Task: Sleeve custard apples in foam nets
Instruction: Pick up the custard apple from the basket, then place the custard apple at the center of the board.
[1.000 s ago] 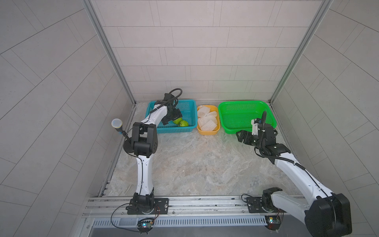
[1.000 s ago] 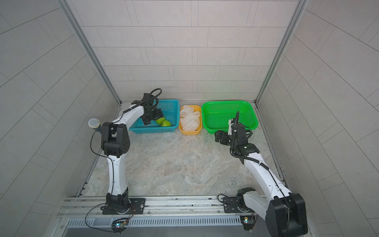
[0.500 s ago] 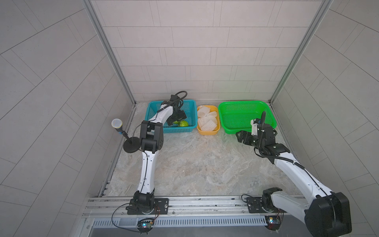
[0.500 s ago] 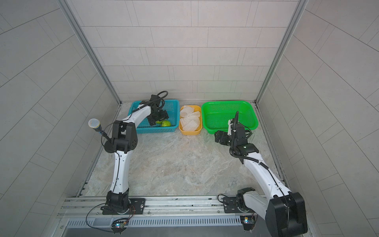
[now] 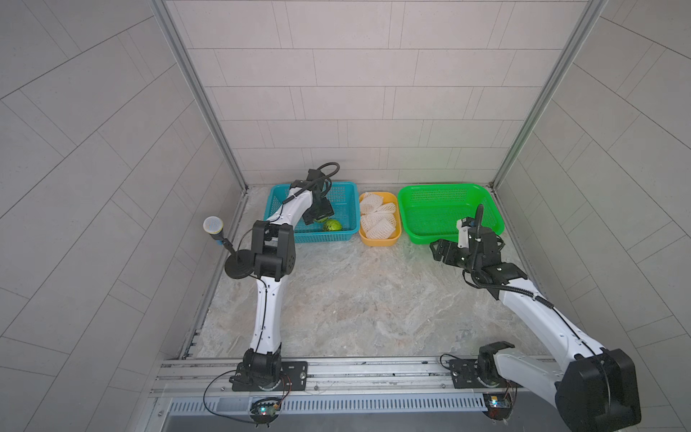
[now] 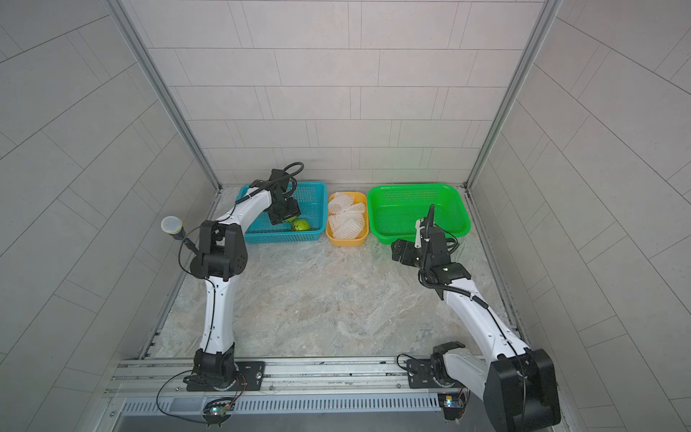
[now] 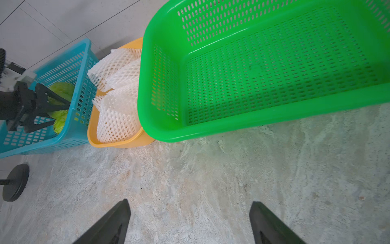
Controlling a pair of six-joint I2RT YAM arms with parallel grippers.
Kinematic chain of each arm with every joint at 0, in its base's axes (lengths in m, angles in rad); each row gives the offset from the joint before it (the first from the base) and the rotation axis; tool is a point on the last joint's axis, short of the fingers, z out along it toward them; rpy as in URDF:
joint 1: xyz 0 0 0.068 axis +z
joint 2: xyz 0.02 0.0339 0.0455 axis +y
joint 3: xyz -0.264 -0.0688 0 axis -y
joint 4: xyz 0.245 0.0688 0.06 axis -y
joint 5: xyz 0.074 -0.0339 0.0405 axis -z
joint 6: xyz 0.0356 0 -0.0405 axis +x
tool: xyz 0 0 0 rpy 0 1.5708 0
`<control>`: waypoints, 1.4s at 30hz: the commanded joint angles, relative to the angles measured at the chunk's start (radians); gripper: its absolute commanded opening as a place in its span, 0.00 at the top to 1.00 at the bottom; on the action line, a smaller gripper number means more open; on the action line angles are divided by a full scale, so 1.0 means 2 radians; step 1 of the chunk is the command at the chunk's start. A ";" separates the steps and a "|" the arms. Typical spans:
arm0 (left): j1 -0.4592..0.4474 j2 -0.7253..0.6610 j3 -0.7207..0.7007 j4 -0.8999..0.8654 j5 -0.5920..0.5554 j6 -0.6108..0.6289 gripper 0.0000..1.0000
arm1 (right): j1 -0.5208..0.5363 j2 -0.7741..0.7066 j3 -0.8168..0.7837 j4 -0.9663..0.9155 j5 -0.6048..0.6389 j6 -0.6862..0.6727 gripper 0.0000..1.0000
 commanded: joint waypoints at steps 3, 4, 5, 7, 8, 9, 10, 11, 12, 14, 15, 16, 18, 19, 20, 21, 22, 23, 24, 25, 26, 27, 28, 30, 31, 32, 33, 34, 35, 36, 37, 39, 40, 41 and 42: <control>0.002 -0.080 0.000 -0.026 0.003 0.043 0.29 | 0.005 -0.008 -0.005 0.001 0.000 0.004 0.07; 0.002 -0.087 -0.001 -0.029 0.006 0.046 0.29 | 0.007 -0.010 -0.005 0.000 -0.002 0.005 0.08; 0.003 -0.096 -0.003 -0.032 0.013 0.049 0.29 | 0.008 -0.012 -0.005 0.000 -0.003 0.005 0.08; 0.003 -0.111 -0.010 -0.034 0.027 0.053 0.29 | 0.013 -0.015 -0.005 -0.002 -0.006 0.005 0.08; 0.003 -0.119 -0.015 -0.035 0.033 0.053 0.29 | 0.016 -0.016 -0.004 -0.005 -0.006 0.005 0.08; 0.003 -0.129 -0.021 -0.035 0.040 0.054 0.29 | 0.019 -0.018 -0.003 -0.008 -0.007 0.005 0.08; 0.002 -0.136 -0.027 -0.035 0.046 0.054 0.29 | 0.021 -0.021 -0.003 -0.010 -0.007 0.005 0.07; 0.002 -0.146 -0.036 -0.034 0.052 0.055 0.29 | 0.025 -0.024 -0.003 -0.013 -0.007 0.003 0.07; 0.002 -0.156 -0.046 -0.032 0.057 0.054 0.30 | 0.029 -0.029 -0.003 -0.017 -0.005 0.002 0.08; 0.001 -0.181 -0.072 -0.022 0.067 0.053 0.30 | 0.035 -0.037 -0.003 -0.025 -0.003 -0.002 0.08; -0.001 -0.196 -0.090 -0.016 0.071 0.051 0.30 | 0.037 -0.042 -0.002 -0.030 -0.003 -0.004 0.08; -0.003 -0.209 -0.108 -0.008 0.074 0.050 0.30 | 0.039 -0.047 -0.002 -0.034 -0.003 -0.004 0.08; -0.010 -0.243 -0.150 0.009 0.074 0.048 0.30 | 0.042 -0.057 -0.003 -0.040 -0.007 -0.004 0.08; -0.014 -0.257 -0.168 0.016 0.074 0.047 0.31 | 0.043 -0.063 -0.003 -0.043 -0.010 -0.004 0.08; -0.018 -0.272 -0.190 0.024 0.075 0.046 0.31 | 0.046 -0.068 -0.003 -0.044 -0.015 -0.004 0.08; -0.022 -0.286 -0.209 0.031 0.077 0.045 0.31 | 0.049 -0.073 -0.004 -0.046 -0.019 -0.004 0.08; -0.027 -0.302 -0.231 0.040 0.078 0.045 0.31 | 0.053 -0.077 -0.004 -0.047 -0.024 -0.006 0.08; -0.031 -0.317 -0.252 0.047 0.080 0.043 0.31 | 0.057 -0.082 -0.004 -0.049 -0.029 -0.007 0.08; -0.035 -0.330 -0.269 0.054 0.081 0.043 0.31 | 0.061 -0.085 -0.004 -0.051 -0.034 -0.008 0.08; -0.038 -0.347 -0.288 0.061 0.082 0.043 0.31 | 0.065 -0.090 -0.005 -0.053 -0.039 -0.010 0.08; -0.043 -0.362 -0.308 0.070 0.082 0.042 0.31 | 0.069 -0.095 -0.007 -0.054 -0.045 -0.011 0.08; -0.047 -0.376 -0.325 0.077 0.082 0.041 0.31 | 0.071 -0.101 -0.010 -0.054 -0.051 -0.012 0.08; -0.052 -0.391 -0.345 0.086 0.085 0.041 0.31 | 0.073 -0.106 -0.015 -0.051 -0.061 -0.012 0.08; -0.061 -0.415 -0.378 0.098 0.083 0.040 0.31 | 0.079 -0.121 -0.026 -0.048 -0.073 -0.012 0.08; -0.066 -0.428 -0.396 0.106 0.081 0.040 0.31 | 0.081 -0.129 -0.032 -0.048 -0.073 -0.012 0.08; -0.072 -0.440 -0.414 0.114 0.079 0.039 0.31 | 0.083 -0.137 -0.037 -0.050 -0.071 -0.011 0.08; -0.076 -0.449 -0.426 0.120 0.079 0.040 0.31 | 0.083 -0.144 -0.039 -0.052 -0.072 -0.011 0.08; -0.080 -0.458 -0.439 0.124 0.078 0.039 0.31 | 0.084 -0.152 -0.039 -0.055 -0.071 -0.010 0.08; -0.084 -0.467 -0.451 0.130 0.077 0.037 0.31 | 0.084 -0.159 -0.054 -0.057 -0.069 -0.008 0.08; -0.089 -0.473 -0.466 0.138 0.076 0.034 0.31 | 0.085 -0.165 -0.059 -0.061 -0.066 -0.007 0.08; -0.097 -0.482 -0.480 0.150 0.078 0.032 0.31 | 0.085 -0.170 -0.061 -0.065 -0.063 -0.007 0.08; -0.115 -0.494 -0.501 0.166 0.070 0.032 0.31 | 0.085 -0.176 -0.067 -0.072 -0.058 -0.007 0.08; -0.124 -0.498 -0.512 0.173 0.065 0.031 0.31 | 0.085 -0.181 -0.070 -0.075 -0.055 -0.006 0.08; -0.132 -0.502 -0.523 0.183 0.064 0.025 0.31 | 0.085 -0.184 -0.073 -0.077 -0.052 -0.005 0.08; -0.142 -0.504 -0.533 0.195 0.066 0.019 0.31 | 0.085 -0.186 -0.077 -0.076 -0.050 -0.004 0.08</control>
